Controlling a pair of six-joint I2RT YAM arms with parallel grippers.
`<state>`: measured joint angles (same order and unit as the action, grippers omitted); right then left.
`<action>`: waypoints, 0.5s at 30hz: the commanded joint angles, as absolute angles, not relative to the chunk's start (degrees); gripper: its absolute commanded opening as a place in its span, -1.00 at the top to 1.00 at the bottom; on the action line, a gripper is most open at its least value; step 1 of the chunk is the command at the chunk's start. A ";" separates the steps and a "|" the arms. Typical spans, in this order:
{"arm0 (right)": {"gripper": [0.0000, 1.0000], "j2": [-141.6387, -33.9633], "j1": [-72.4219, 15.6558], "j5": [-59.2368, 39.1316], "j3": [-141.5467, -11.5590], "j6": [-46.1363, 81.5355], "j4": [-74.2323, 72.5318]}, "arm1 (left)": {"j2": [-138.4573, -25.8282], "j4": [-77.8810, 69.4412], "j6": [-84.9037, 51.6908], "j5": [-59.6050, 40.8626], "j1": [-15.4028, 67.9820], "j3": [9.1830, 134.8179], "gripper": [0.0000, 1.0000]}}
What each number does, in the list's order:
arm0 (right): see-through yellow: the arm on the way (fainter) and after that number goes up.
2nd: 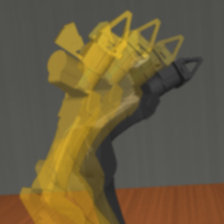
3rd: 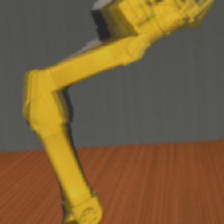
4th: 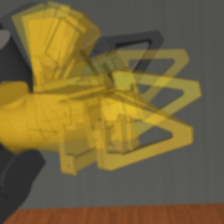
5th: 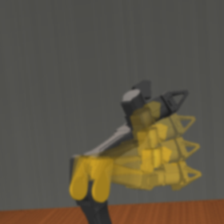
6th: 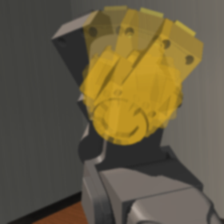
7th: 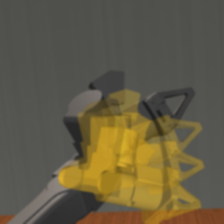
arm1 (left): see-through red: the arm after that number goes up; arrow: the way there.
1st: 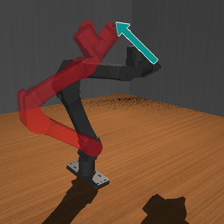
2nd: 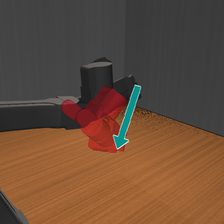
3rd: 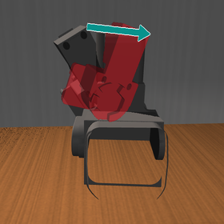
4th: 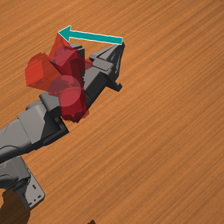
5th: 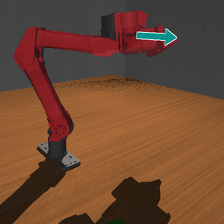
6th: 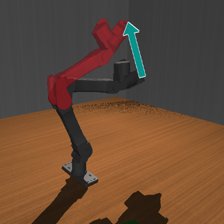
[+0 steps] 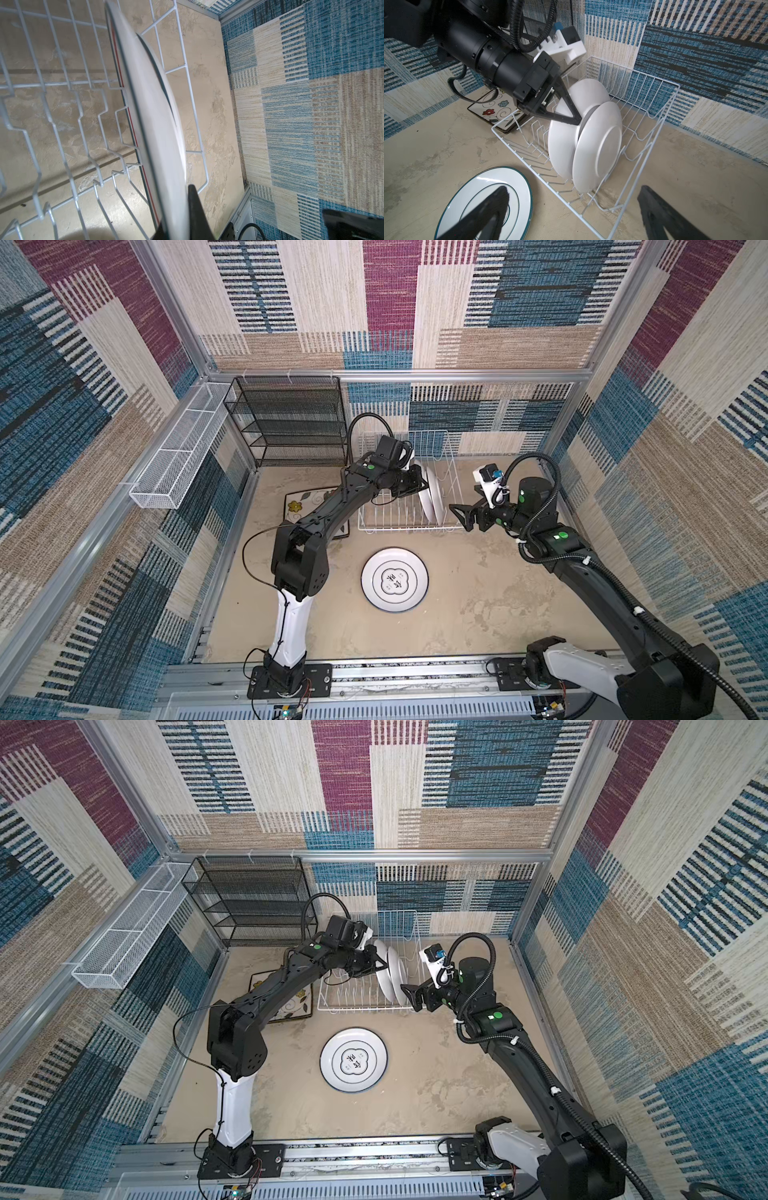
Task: Unload the plates from the dish rack
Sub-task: 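Close the left gripper on the red-printed plate's rim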
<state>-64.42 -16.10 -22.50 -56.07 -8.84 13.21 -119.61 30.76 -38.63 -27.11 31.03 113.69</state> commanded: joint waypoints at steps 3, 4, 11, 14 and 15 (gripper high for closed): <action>-0.99 -64.19 -16.11 -22.06 -56.49 -8.15 11.75 | -117.65 30.06 -38.86 -26.08 30.85 113.70 1.00; -0.99 -63.95 -16.16 -21.94 -56.51 -8.12 11.69 | -117.36 30.14 -38.93 -25.95 30.79 113.57 1.00; -0.99 -63.59 -16.17 -22.08 -56.27 -8.03 11.51 | -114.57 29.65 -38.23 -24.96 30.26 110.81 1.00; -0.99 -63.21 -16.15 -21.76 -55.87 -8.05 10.90 | -112.60 28.07 -38.43 -24.96 29.77 108.46 1.00; -0.99 -63.17 -16.13 -21.66 -55.81 -8.02 10.87 | -112.22 27.85 -38.33 -24.88 29.75 108.08 1.00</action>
